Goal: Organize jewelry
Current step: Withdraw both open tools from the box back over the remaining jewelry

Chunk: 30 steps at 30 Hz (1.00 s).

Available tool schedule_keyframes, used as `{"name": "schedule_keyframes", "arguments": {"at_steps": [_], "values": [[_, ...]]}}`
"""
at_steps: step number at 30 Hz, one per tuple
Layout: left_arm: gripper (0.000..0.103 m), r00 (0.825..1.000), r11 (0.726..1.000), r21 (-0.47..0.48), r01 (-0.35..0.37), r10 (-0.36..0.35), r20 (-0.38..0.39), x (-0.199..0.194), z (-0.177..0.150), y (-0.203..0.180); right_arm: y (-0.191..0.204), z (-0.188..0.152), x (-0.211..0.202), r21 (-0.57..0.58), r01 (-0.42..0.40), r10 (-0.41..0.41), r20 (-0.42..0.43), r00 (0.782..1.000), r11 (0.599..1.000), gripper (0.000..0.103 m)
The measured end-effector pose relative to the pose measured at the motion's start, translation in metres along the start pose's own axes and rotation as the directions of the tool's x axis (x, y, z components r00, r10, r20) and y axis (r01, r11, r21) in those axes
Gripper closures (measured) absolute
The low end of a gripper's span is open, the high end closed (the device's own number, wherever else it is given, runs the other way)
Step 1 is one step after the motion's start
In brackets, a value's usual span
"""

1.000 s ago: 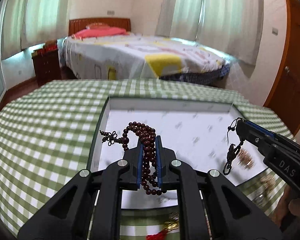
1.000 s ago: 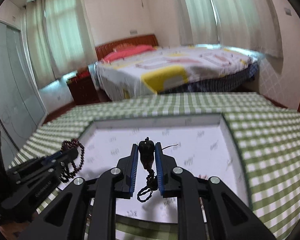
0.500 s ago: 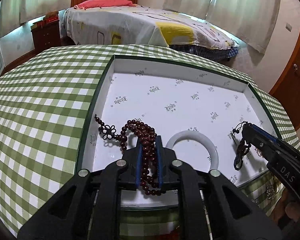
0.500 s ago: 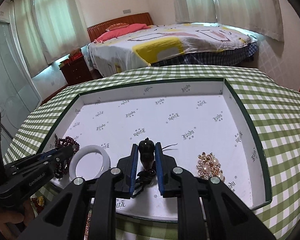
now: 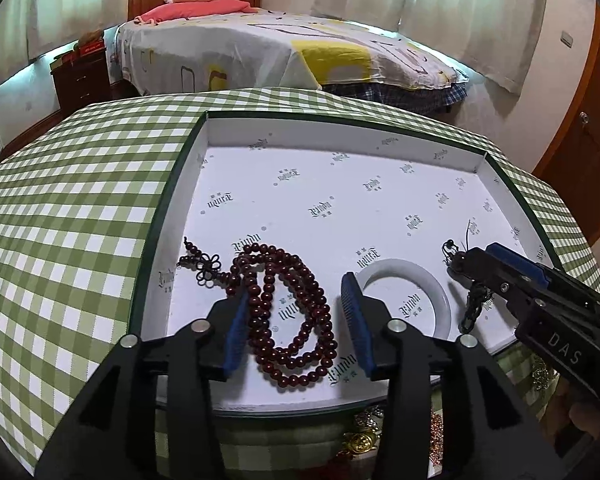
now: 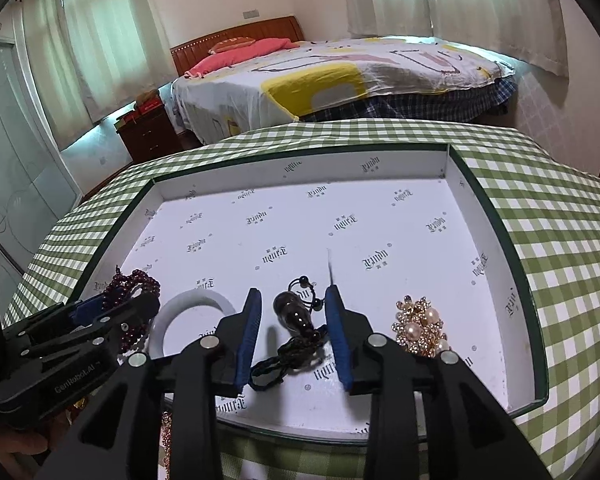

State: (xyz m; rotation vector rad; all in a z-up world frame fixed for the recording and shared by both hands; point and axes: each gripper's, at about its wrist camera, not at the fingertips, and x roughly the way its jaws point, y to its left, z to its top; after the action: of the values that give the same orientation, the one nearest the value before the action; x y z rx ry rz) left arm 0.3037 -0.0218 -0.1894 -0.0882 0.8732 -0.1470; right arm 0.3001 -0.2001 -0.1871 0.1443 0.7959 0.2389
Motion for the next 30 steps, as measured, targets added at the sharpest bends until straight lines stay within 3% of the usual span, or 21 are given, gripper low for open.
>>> {"name": "schedule_keyframes", "arguments": {"at_steps": [5,9,18,30], "values": [[0.048,1.000,1.000,0.007,0.014,-0.014,0.001,-0.001,-0.002,-0.005,-0.001,0.000,-0.009,0.008,-0.005,0.005,0.023,1.000,1.000,0.068],[0.046,1.000,1.000,0.006,0.014,-0.014,0.009,-0.004,-0.002,-0.006,-0.001,0.000,-0.018,0.010,-0.005,0.004,0.044,0.999,1.000,0.066],[0.027,0.995,1.000,-0.013,-0.009,0.010,0.102,-0.041,0.005,-0.006,-0.002,-0.005,-0.042,0.019,-0.007,0.006,0.082,0.997,1.000,0.063],[0.023,0.967,0.994,0.051,-0.094,0.079,0.242,-0.104,-0.025,-0.021,0.009,-0.032,-0.083,-0.032,0.010,-0.006,0.120,0.993,0.999,0.058]]}}
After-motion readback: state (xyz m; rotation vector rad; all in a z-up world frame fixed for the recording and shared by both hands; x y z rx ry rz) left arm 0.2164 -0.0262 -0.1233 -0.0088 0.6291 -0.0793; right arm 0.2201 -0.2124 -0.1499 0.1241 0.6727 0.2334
